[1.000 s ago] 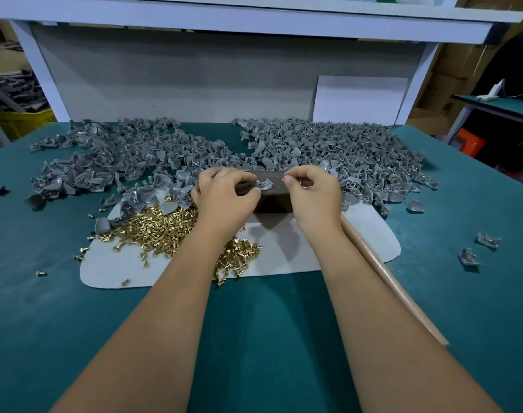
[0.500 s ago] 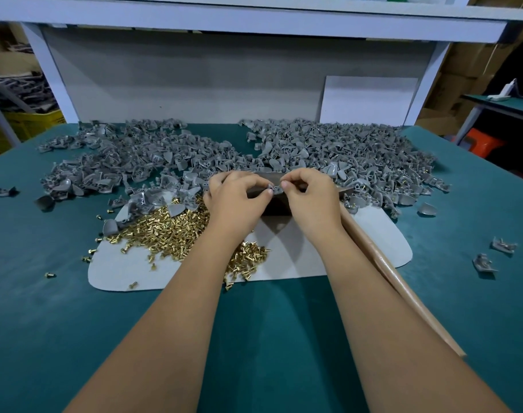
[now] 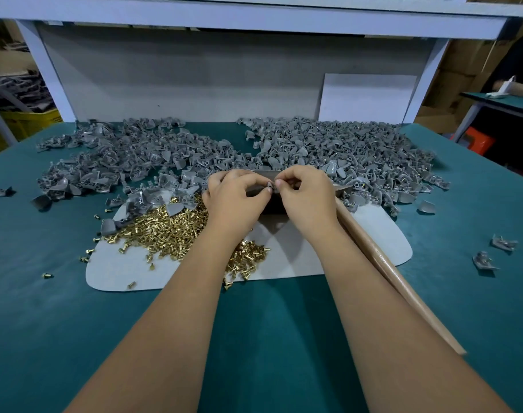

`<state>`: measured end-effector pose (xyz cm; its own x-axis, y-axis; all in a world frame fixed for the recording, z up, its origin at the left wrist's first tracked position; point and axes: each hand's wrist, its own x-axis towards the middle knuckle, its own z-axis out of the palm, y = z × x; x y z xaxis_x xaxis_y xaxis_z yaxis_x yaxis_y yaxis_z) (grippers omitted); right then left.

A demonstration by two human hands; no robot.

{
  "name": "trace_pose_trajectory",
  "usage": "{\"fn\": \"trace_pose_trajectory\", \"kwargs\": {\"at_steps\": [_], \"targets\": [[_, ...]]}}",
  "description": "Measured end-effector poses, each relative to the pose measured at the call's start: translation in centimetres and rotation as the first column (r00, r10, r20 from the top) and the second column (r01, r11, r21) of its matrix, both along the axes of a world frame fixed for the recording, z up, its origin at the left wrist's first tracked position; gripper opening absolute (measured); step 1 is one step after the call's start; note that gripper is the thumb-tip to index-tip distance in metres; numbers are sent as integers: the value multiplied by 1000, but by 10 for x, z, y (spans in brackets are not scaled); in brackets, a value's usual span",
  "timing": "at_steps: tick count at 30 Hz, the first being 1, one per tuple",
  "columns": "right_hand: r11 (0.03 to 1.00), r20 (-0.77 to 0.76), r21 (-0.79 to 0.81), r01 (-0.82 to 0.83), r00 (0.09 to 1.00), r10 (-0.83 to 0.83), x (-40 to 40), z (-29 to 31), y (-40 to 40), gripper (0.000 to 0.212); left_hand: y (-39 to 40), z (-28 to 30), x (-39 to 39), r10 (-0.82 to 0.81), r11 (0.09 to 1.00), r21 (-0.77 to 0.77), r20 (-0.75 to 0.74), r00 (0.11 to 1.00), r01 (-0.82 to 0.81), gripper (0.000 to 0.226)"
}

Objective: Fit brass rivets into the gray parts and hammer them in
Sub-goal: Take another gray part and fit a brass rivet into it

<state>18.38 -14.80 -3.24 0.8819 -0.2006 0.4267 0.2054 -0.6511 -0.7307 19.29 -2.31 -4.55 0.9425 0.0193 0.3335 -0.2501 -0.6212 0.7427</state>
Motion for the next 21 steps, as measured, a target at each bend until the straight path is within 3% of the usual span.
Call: {"fn": "trace_pose_trajectory", "kwargs": {"at_steps": [8,21], "targets": [[991,13,-129,44,999,-43,0,1,1,18,0,0,0,-4,1000,-8,-4,1000,4,14],[996,-19,-85,30,999,-32,0,2,1,19,0,0,0,-2,1000,-12,3,1000,2,24]]}}
